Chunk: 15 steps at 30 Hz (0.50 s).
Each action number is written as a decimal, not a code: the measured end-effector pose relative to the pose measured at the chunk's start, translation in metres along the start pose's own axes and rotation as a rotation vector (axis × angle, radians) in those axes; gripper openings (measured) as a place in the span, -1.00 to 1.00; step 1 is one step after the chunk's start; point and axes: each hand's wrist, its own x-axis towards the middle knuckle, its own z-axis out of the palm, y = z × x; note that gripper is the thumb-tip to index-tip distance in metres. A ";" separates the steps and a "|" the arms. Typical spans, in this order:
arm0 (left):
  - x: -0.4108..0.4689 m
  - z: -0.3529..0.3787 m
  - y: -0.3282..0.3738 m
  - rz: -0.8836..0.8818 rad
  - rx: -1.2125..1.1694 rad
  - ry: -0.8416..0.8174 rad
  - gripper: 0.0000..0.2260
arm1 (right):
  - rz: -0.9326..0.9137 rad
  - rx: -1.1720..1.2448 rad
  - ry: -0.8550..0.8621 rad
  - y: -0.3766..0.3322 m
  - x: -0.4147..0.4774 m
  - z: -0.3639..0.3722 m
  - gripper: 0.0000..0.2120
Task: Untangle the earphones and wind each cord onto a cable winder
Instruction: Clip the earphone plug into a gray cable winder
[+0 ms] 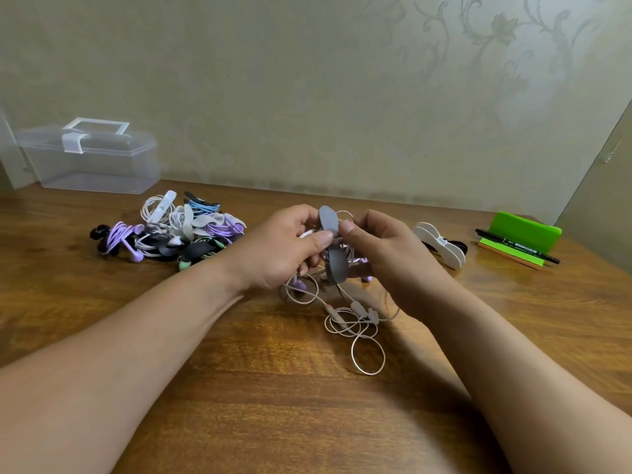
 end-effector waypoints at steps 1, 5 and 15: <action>-0.001 -0.002 0.001 -0.006 0.029 -0.028 -0.88 | 0.012 -0.001 -0.035 -0.001 -0.001 -0.002 -0.79; -0.003 -0.002 0.005 -0.016 0.085 0.004 -0.79 | 0.004 0.067 -0.032 -0.003 -0.001 -0.002 -0.85; -0.012 0.026 0.015 0.019 0.309 0.079 -0.73 | -0.042 0.194 0.232 0.001 0.003 0.009 -0.88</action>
